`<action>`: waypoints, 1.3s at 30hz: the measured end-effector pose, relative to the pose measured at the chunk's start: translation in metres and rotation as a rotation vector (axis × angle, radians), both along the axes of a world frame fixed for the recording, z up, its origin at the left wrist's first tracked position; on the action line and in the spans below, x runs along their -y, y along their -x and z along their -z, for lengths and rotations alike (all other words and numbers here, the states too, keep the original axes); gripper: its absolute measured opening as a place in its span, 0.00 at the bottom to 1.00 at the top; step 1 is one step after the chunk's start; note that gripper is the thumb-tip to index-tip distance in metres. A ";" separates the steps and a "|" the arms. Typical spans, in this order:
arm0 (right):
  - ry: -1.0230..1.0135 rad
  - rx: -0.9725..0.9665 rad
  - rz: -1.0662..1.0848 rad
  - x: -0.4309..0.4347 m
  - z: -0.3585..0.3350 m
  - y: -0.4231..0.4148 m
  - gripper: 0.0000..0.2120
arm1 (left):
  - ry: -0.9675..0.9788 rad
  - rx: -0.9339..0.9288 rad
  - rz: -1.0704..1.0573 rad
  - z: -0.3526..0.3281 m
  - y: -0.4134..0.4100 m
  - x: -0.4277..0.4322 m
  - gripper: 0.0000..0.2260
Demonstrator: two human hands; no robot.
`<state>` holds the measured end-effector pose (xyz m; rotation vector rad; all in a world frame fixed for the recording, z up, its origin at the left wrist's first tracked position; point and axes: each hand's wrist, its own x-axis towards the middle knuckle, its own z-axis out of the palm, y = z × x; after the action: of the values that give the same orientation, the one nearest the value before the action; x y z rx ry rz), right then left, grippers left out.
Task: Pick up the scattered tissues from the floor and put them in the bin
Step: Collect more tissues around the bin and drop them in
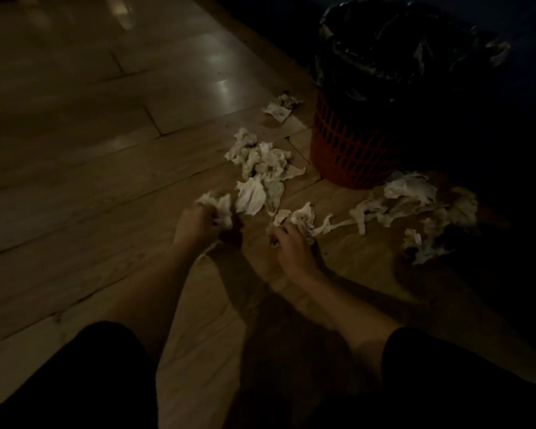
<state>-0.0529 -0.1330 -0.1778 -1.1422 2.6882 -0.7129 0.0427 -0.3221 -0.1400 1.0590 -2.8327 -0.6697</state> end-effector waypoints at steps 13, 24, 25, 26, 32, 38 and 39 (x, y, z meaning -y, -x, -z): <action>0.106 -0.063 -0.168 -0.034 -0.129 0.048 0.18 | -0.035 -0.342 0.041 -0.032 0.049 -0.049 0.07; 0.301 -0.398 -0.237 -0.068 -0.319 0.166 0.18 | 0.166 -0.834 0.301 -0.235 0.188 -0.090 0.05; 0.340 -0.433 -0.215 -0.071 -0.333 0.175 0.17 | 0.183 -0.841 0.337 -0.248 0.197 -0.093 0.06; 0.374 -0.472 -0.189 -0.074 -0.344 0.184 0.16 | 0.193 -0.848 0.363 -0.259 0.208 -0.096 0.06; 0.429 -0.538 0.000 -0.073 -0.345 0.245 0.17 | 0.208 -0.616 0.361 -0.292 0.261 -0.110 0.11; 0.188 -0.249 -0.073 -0.071 -0.278 0.282 0.14 | 0.265 -0.270 0.524 -0.253 0.272 -0.121 0.12; 0.129 -0.169 -0.083 -0.072 -0.273 0.285 0.14 | 0.276 -0.242 0.526 -0.248 0.271 -0.119 0.12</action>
<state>-0.3377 -0.0607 0.0951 -1.3965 2.7445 -0.8220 -0.2284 -0.2032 0.1078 0.1734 -2.8715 -0.3726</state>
